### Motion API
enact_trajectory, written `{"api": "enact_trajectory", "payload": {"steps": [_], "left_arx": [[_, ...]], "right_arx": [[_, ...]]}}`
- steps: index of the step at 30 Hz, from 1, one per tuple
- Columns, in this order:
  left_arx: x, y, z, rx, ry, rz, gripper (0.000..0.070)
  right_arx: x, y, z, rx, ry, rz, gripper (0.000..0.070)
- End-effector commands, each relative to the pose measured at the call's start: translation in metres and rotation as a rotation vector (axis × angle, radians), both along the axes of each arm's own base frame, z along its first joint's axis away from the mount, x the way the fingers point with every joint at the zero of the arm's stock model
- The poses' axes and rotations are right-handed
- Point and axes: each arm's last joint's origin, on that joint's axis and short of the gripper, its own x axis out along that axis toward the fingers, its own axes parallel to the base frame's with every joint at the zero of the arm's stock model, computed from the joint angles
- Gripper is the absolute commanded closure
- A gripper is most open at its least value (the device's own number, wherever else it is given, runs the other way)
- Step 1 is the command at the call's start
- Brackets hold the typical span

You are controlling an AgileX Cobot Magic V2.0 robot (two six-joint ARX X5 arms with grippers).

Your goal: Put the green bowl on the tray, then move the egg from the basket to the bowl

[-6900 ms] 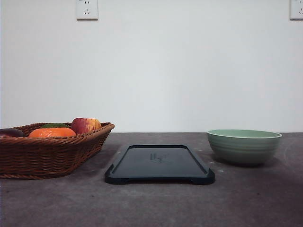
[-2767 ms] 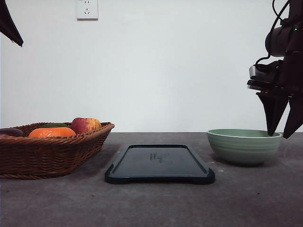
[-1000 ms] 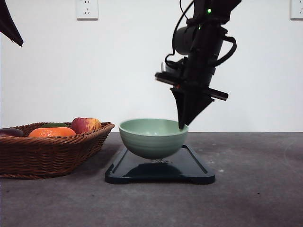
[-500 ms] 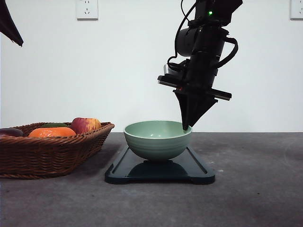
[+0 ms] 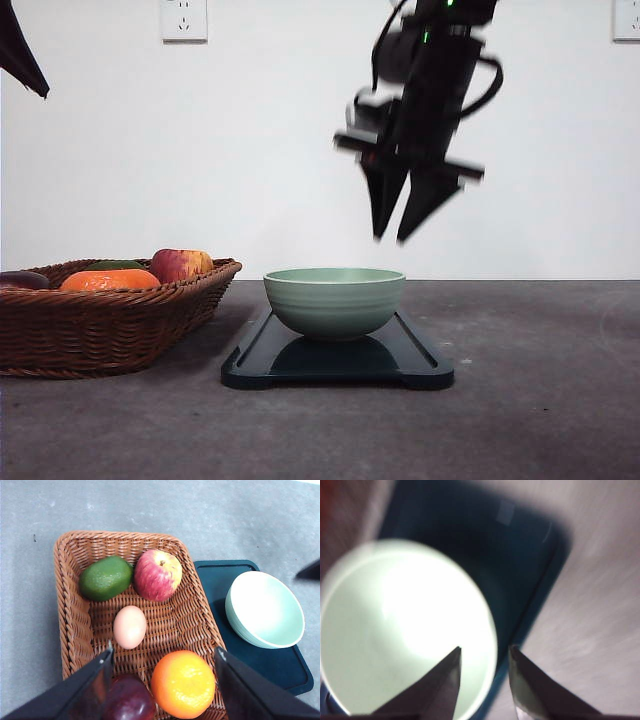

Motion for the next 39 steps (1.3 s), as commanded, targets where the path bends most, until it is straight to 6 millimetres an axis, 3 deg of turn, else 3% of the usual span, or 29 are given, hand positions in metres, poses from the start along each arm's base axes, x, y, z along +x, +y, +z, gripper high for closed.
{"api": "enact_trajectory", "payload": {"steps": [1, 5, 10, 21, 30, 39], "left_arx": [[0.002, 0.000, 0.007, 0.002, -0.025, -0.008, 0.0304], [0.002, 0.000, 0.007, 0.002, -0.026, -0.008, 0.0304], [0.001, 0.000, 0.006, 0.003, -0.017, -0.009, 0.0304], [-0.001, 0.000, 0.004, 0.003, 0.016, -0.009, 0.0305], [-0.002, 0.000, 0.002, 0.002, 0.039, -0.009, 0.0305], [-0.003, -0.004, 0.001, -0.030, 0.066, -0.004, 0.0305]], "right_arx": [[-0.003, -0.002, 0.018, 0.003, -0.068, 0.012, 0.0517], [-0.013, -0.009, 0.020, 0.021, -0.106, 0.008, 0.0517], [-0.036, -0.019, 0.005, 0.070, -0.201, 0.011, 0.0517], [-0.121, -0.057, -0.034, 0.139, -0.352, 0.041, 0.0517], [-0.180, -0.088, -0.053, 0.156, -0.418, 0.029, 0.0517], [-0.207, -0.109, -0.058, 0.156, -0.443, -0.014, 0.0518]]}}
